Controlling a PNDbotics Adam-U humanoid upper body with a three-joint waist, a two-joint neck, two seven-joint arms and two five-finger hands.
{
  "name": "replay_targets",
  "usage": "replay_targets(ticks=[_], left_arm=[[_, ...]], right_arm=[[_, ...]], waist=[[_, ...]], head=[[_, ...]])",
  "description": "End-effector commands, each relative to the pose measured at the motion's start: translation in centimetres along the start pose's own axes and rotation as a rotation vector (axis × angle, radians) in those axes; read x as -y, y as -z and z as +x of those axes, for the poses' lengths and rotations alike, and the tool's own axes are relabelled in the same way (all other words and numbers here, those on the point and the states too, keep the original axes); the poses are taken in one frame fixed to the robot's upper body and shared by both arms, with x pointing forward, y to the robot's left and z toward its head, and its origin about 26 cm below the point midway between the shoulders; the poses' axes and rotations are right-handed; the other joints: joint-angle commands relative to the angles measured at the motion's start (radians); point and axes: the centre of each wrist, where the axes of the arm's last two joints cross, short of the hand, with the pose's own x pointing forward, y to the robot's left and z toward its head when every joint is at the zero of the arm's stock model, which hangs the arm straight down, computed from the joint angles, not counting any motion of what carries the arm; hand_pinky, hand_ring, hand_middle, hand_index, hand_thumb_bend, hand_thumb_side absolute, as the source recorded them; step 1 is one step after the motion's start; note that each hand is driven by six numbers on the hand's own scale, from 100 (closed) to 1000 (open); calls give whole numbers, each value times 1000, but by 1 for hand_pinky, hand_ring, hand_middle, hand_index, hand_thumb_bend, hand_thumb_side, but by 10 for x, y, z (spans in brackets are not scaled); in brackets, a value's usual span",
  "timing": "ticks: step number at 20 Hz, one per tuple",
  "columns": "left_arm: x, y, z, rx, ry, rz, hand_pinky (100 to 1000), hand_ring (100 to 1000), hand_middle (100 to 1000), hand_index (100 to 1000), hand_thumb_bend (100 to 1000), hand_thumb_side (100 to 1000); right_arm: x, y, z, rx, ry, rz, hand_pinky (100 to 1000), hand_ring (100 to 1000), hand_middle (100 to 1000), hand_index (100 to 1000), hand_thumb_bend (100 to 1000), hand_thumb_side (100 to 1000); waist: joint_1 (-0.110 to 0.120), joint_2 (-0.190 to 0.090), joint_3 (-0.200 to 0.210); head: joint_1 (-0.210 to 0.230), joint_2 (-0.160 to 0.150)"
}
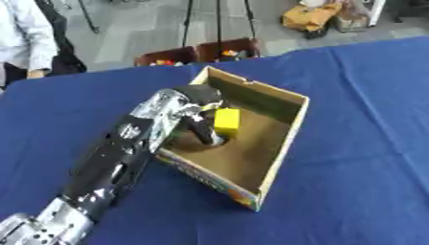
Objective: Pick up objects on the table and place them in the box.
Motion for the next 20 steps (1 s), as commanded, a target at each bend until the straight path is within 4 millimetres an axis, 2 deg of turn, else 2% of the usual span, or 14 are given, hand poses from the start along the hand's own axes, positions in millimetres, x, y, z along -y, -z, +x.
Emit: replay_targets(ticks=[1, 2, 3, 5, 6, 10, 13, 16, 20], left_arm=[[-15, -5, 2, -4, 64, 0, 681, 827, 1000, 1000, 324, 723], [-18, -6, 3, -7, 74, 4, 748, 864, 1000, 1000, 399, 778], [-21, -8, 3, -10, 80, 11, 847, 931, 1000, 1000, 515, 856], [-28, -12, 3, -10, 84, 41, 916, 975, 1000, 1000, 612, 912], [-31, -15, 4, -5, 79, 63, 922, 978, 1000, 1000, 623, 928], [-51, -33, 1, 18, 30, 188, 907, 962, 1000, 1000, 619, 989], [-73, -60, -4, 46, -29, 341, 869, 933, 1000, 1000, 615, 1000], [-94, -97, -7, 112, -105, 524, 836, 903, 1000, 1000, 541, 1000], [-108, -143, -11, 218, -260, 793, 766, 848, 936, 1000, 412, 1000]], right_arm=[[1, 6, 5, 28, 4, 1, 784, 741, 596, 780, 100, 509], [1, 6, 5, 29, 4, 2, 784, 741, 596, 780, 100, 509], [1, 6, 5, 29, 4, 1, 784, 741, 596, 780, 100, 509], [1, 6, 5, 28, 3, 0, 784, 741, 596, 780, 100, 509], [2, 5, 5, 27, 3, 1, 784, 741, 596, 780, 100, 509], [2, 5, 5, 27, 0, -2, 784, 741, 597, 780, 100, 508], [4, 5, 5, 26, -8, -7, 784, 741, 598, 779, 100, 508], [6, 5, 5, 28, -16, -16, 783, 741, 600, 778, 100, 506], [7, 6, 5, 35, -25, -28, 781, 741, 601, 777, 100, 505]], waist=[[4, -1, 2], [3, -1, 3], [3, -1, 3], [1, -2, 6], [1, -3, 7], [-2, -6, 14], [-6, -8, 24], [-10, -11, 38], [-21, -12, 53]], head=[[-1, -8], [-1, -7], [-2, -6], [-5, -4], [-7, -3], [-22, 3], [-49, 11], [-69, 20], [-82, 20]])
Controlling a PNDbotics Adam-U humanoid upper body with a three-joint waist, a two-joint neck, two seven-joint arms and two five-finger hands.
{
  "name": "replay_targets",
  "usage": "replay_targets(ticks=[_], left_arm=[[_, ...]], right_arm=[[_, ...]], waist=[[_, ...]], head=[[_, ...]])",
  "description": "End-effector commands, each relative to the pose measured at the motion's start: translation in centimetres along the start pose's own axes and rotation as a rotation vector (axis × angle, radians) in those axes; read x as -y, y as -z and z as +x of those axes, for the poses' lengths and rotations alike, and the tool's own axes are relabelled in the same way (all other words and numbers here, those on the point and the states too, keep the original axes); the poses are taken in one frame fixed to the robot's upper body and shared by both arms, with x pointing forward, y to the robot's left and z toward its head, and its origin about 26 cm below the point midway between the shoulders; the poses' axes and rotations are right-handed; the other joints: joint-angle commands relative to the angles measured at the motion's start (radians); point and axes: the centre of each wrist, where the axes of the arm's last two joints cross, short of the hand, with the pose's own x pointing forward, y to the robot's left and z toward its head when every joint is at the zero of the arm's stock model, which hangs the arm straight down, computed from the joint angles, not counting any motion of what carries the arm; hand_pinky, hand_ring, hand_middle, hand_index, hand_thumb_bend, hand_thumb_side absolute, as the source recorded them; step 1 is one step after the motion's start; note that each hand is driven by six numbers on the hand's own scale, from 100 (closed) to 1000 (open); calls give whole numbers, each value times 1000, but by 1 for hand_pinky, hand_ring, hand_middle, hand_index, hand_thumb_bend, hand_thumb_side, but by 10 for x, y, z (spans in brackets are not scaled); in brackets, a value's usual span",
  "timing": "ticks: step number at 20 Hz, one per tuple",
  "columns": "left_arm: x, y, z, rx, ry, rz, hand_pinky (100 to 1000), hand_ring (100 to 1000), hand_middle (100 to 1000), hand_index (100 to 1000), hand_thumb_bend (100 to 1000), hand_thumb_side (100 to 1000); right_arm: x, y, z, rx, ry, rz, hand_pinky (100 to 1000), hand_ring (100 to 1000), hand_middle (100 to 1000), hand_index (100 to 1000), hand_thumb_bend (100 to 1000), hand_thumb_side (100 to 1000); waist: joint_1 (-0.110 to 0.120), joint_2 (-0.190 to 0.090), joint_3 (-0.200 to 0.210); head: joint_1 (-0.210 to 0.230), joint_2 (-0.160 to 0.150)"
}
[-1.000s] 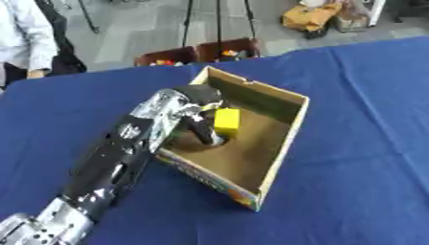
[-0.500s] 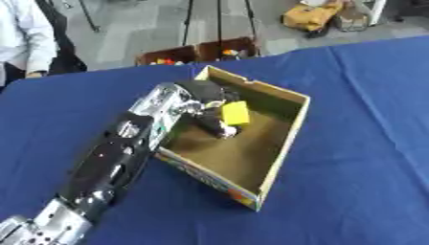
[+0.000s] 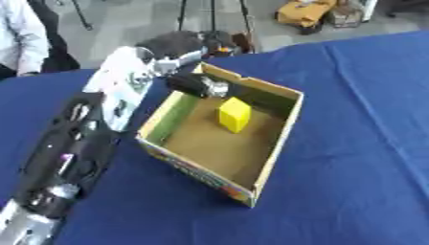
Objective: Pick up objects on the table and place them in the box.
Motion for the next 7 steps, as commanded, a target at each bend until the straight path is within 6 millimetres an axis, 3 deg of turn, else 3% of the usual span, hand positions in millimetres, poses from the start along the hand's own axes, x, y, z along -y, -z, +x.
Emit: replay_targets(ticks=[1, 2, 4, 7], left_arm=[[-45, -27, 5, 61, -105, 245, 738, 829, 916, 1000, 338, 1000], [-51, -36, 6, 75, -159, 314, 720, 816, 899, 1000, 263, 1000], [-63, -52, 9, 91, -242, 429, 697, 804, 880, 1000, 202, 1000], [-75, -75, 15, 111, -341, 564, 671, 786, 855, 1000, 167, 1000]], right_arm=[[6, 8, 5, 38, -23, -12, 780, 741, 602, 776, 100, 505], [7, 8, 5, 40, -27, -16, 780, 741, 603, 776, 100, 504], [8, 9, 5, 43, -35, -25, 779, 741, 604, 775, 100, 504], [10, 9, 5, 46, -46, -37, 779, 741, 606, 775, 100, 503]], waist=[[-24, -14, 8], [-28, -15, 13], [-36, -16, 24], [-46, -18, 42]], head=[[-13, 4], [-17, 3], [-25, 1], [-37, -2]])
